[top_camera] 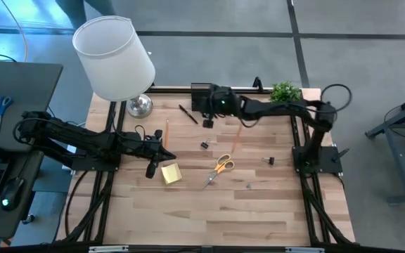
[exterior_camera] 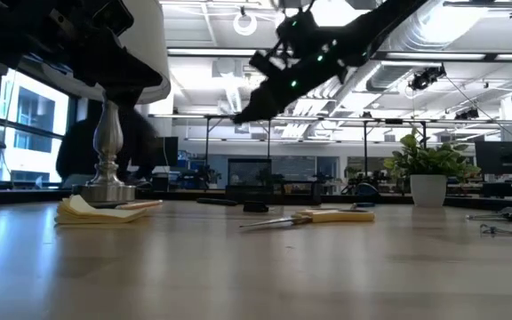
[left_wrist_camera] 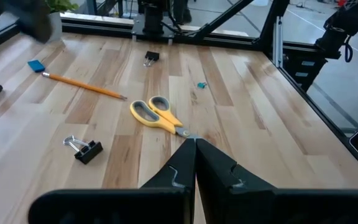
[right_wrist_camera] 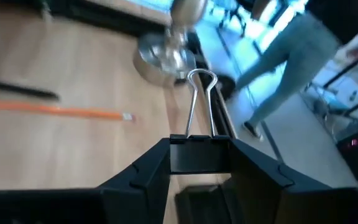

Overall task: Pick and place office supplies into organizer
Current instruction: Put the middle black binder clip into the desk organizer

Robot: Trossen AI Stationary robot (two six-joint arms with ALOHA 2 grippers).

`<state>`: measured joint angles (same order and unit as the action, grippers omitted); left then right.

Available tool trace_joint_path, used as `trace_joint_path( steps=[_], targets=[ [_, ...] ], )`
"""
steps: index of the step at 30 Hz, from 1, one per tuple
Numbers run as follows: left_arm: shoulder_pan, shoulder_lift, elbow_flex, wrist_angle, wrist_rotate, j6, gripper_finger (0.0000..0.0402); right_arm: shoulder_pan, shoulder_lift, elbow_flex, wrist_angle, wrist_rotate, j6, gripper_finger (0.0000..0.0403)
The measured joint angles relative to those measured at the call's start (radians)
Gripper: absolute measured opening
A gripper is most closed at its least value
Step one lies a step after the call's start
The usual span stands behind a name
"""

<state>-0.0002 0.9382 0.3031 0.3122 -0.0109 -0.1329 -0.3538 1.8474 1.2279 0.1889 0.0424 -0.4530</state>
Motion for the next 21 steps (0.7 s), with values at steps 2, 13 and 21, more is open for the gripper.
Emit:
trace_joint_path(
  steps=[2, 13, 21],
  targets=[
    [0.000, 0.000, 0.000, 0.000, 0.000, -0.003, 0.0001, -0.021, 0.045, 0.036, -0.029, 0.001, 0.000, 0.0146],
    [0.000, 0.000, 0.000, 0.000, -0.001, -0.003, 0.0001, -0.085, 0.190, 0.133, -0.145, 0.087, 0.001, 0.0147],
    [0.000, 0.000, 0.000, 0.000, -0.007, -0.003, 0.0001, -0.094, 0.191, 0.132, -0.153, 0.111, 0.008, 0.0160]
  ],
)
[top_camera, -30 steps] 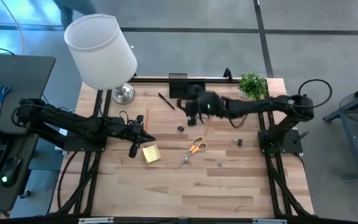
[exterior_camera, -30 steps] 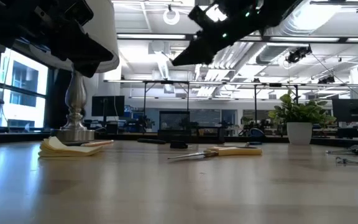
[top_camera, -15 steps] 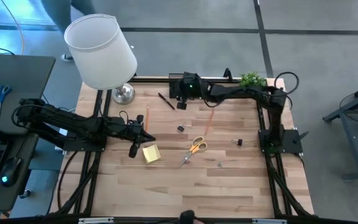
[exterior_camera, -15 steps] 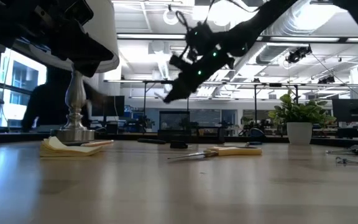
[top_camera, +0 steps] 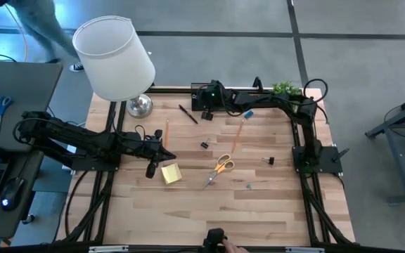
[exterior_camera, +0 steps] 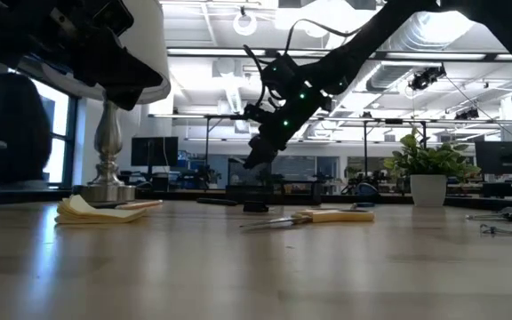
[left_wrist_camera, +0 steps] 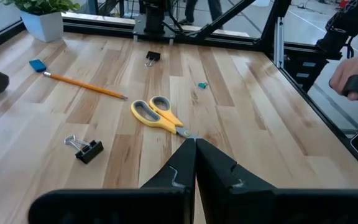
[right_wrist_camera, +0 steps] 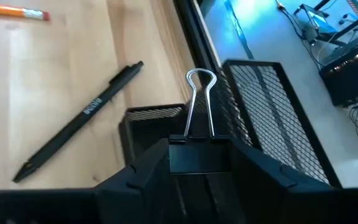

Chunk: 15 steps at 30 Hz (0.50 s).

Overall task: Pick and place office supplies into organizer
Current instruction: Put the middle black binder clip into the desk organizer, then put the left black binder clip into the desk organizer

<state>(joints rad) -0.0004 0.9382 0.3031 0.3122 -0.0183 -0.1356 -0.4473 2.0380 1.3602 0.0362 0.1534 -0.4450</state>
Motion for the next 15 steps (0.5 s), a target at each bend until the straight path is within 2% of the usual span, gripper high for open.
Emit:
trace_joint_path(
  steps=[15],
  targets=[
    [0.000, 0.000, 0.000, 0.000, 0.000, 0.000, 0.0001, 0.010, 0.001, 0.000, -0.040, 0.057, 0.003, 0.0196]
  ],
)
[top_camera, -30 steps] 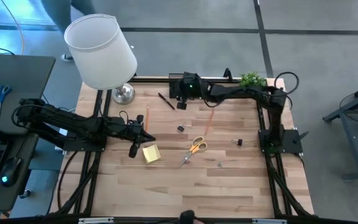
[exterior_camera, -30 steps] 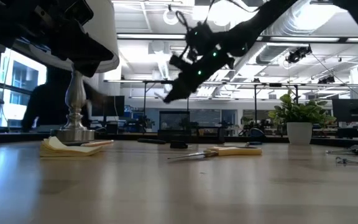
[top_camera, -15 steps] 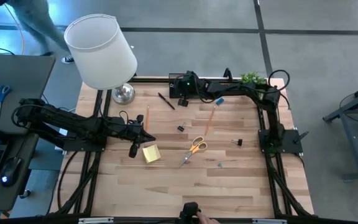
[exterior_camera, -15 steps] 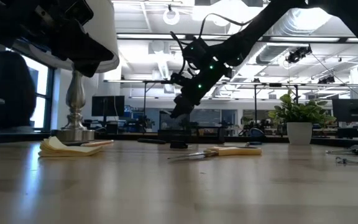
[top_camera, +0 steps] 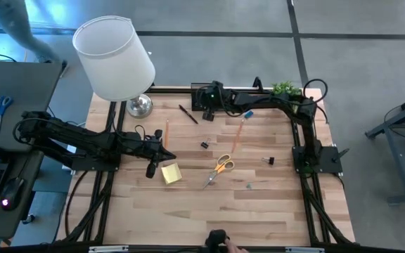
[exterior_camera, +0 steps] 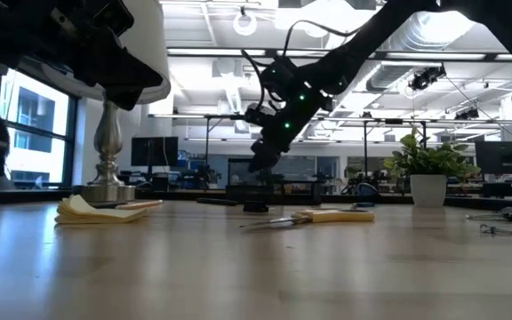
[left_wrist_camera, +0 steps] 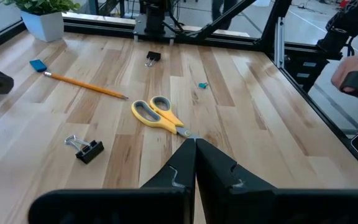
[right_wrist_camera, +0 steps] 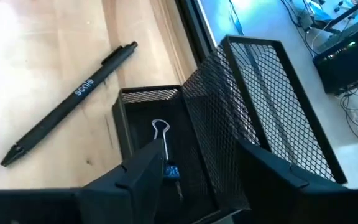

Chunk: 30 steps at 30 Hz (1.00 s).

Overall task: Pick and place office supplies into organizer
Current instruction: Put the left black binder clip into the desk organizer

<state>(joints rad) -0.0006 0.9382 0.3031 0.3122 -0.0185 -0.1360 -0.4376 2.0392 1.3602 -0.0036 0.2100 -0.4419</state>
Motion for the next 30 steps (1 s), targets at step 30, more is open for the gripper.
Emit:
trace_joint_path(
  steps=[30],
  targets=[
    [0.000, 0.000, 0.000, 0.000, 0.000, -0.002, 0.0001, 0.253, -0.027, -0.001, -0.349, -0.423, -0.301, 0.0213]
  ],
)
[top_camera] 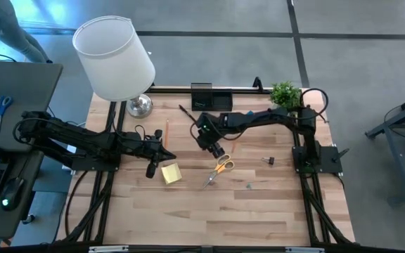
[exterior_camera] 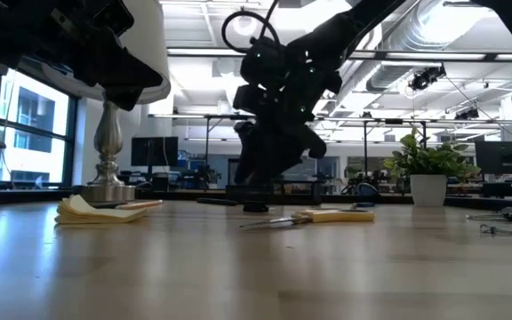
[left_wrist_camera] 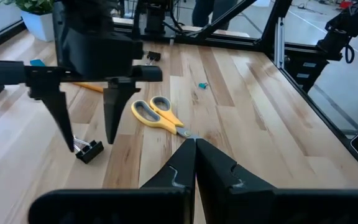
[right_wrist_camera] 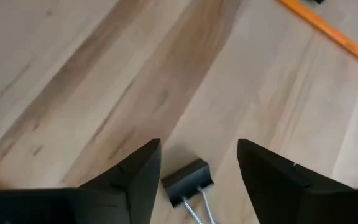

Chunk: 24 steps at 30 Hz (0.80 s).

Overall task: Pick and place office supplies into organizer
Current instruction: Put the left black binder clip into the desk organizer

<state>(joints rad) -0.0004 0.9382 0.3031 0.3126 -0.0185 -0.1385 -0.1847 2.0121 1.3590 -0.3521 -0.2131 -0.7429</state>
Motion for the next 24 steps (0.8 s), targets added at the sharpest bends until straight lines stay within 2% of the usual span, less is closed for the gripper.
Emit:
trace_joint_path(
  steps=[8, 14, 24],
  targets=[
    [0.000, 0.000, 0.000, 0.000, 0.000, 0.000, 0.0001, -0.019, 0.022, 0.000, 0.008, -0.023, 0.001, 0.0240],
    [0.000, 0.000, 0.000, 0.000, 0.000, 0.002, 0.0001, -0.018, 0.074, 0.000, 0.000, -0.032, -0.017, 0.0227],
    [0.000, 0.000, 0.000, 0.000, 0.000, 0.001, 0.0001, -0.018, 0.073, 0.002, -0.053, -0.034, -0.046, 0.0191]
  ],
)
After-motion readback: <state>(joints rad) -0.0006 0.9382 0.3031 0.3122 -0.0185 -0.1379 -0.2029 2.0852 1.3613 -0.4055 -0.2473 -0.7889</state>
